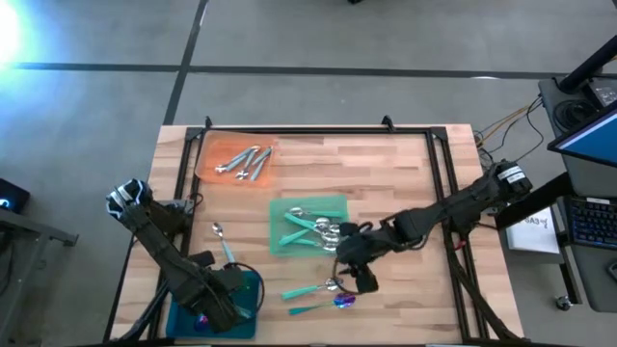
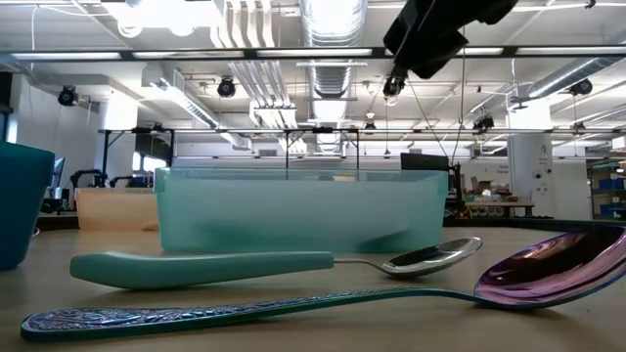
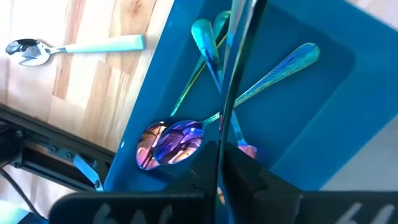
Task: Sort silverware by color (type)
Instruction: Put the iridescent spoon into the blue bin, then put the green spoon into the green bin
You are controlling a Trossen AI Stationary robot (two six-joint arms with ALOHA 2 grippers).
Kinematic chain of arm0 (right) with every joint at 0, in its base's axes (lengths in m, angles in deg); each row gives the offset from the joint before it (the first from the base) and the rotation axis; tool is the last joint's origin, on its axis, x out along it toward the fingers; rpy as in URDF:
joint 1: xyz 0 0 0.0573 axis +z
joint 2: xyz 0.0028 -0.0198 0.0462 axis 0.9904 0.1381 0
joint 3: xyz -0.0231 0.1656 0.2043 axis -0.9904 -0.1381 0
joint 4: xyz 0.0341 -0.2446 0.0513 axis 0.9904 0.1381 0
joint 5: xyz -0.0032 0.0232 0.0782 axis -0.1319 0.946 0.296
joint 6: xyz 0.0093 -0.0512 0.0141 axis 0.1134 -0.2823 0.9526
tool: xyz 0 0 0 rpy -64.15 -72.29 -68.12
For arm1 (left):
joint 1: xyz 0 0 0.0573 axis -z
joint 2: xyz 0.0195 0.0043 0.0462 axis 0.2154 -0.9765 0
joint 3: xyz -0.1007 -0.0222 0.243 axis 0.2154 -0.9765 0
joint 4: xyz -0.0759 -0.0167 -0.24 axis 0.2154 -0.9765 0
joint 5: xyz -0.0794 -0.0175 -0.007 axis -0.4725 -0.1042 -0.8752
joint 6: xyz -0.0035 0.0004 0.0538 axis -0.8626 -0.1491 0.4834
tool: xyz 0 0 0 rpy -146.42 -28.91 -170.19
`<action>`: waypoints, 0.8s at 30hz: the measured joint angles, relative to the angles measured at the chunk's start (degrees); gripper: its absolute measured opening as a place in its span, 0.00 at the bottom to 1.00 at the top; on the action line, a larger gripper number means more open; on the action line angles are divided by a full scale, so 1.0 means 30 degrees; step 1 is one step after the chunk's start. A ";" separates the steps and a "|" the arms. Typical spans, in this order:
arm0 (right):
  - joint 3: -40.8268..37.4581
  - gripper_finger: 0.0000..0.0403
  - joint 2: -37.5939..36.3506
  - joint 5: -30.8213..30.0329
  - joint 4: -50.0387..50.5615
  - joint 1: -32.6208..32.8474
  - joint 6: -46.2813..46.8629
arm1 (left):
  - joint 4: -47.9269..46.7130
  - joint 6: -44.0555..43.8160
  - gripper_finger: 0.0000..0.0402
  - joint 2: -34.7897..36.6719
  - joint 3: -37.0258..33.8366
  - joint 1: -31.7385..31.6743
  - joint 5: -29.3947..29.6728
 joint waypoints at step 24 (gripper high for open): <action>-0.1954 0.37 0.2474 0.0150 -0.4094 0.0967 0.2961 | 0.5159 0.0010 0.31 -0.0058 -0.1826 0.0270 0.1339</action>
